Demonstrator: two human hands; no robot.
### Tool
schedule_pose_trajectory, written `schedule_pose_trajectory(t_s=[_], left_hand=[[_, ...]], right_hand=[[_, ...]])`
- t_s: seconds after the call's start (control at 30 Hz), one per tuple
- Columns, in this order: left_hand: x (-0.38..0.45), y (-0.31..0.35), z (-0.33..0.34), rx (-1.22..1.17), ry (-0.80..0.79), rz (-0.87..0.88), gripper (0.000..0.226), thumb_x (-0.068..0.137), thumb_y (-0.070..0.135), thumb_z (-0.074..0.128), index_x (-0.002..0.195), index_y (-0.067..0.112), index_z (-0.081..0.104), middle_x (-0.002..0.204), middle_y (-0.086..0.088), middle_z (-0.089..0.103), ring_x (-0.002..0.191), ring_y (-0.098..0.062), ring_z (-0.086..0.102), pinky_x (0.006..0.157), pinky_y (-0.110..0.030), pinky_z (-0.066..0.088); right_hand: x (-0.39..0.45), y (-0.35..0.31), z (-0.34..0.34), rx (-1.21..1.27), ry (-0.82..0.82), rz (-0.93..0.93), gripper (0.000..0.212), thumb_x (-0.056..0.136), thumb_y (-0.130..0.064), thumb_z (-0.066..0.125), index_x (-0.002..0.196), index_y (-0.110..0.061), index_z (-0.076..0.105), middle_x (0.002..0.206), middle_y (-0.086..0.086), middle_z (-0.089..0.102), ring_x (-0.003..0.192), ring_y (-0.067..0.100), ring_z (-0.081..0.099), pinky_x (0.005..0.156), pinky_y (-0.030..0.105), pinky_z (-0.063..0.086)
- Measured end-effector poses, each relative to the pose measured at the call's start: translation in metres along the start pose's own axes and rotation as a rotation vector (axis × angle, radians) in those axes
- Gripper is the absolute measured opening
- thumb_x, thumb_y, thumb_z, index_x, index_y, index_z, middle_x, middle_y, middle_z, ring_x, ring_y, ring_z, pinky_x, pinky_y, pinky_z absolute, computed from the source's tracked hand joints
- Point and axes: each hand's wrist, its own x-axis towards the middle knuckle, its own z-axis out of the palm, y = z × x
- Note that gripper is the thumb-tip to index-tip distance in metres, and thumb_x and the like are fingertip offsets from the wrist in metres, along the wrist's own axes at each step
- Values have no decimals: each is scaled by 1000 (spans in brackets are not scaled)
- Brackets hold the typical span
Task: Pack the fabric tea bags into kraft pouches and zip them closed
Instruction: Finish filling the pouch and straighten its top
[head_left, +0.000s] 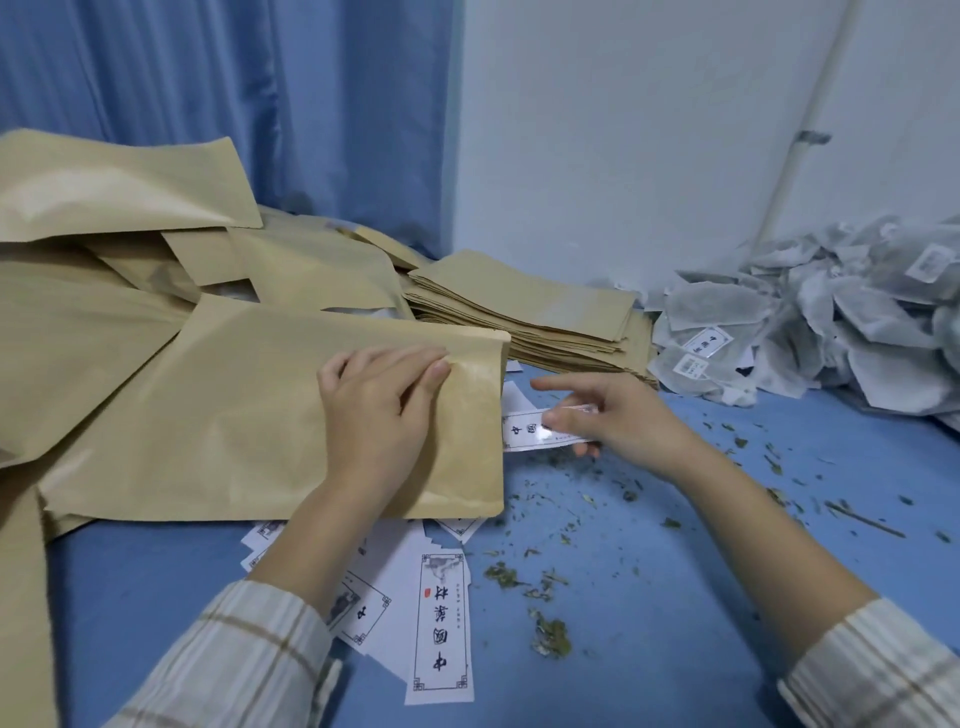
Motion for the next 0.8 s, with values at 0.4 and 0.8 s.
schedule_pose_trajectory(t_s=[0.4,0.8], left_hand=[[-7,70,4,-315,-98,87,22,88,34,53,100,31,71,101,25,63,103,-7,57,100,-36,29],[21,135,18,-799,-238,-174,18,92,23,57,86,35,69,84,25,69,83,9,60,77,-9,44]], right_hand=[[-14,-44,33,-162,128,-17,36,102,-10,25,69,-12,39,70,5,38,62,11,38,49,12,40],[-63,-85,-61,-724,10,-209,8,87,-16,56,81,-12,61,80,-2,59,82,22,53,75,36,44]])
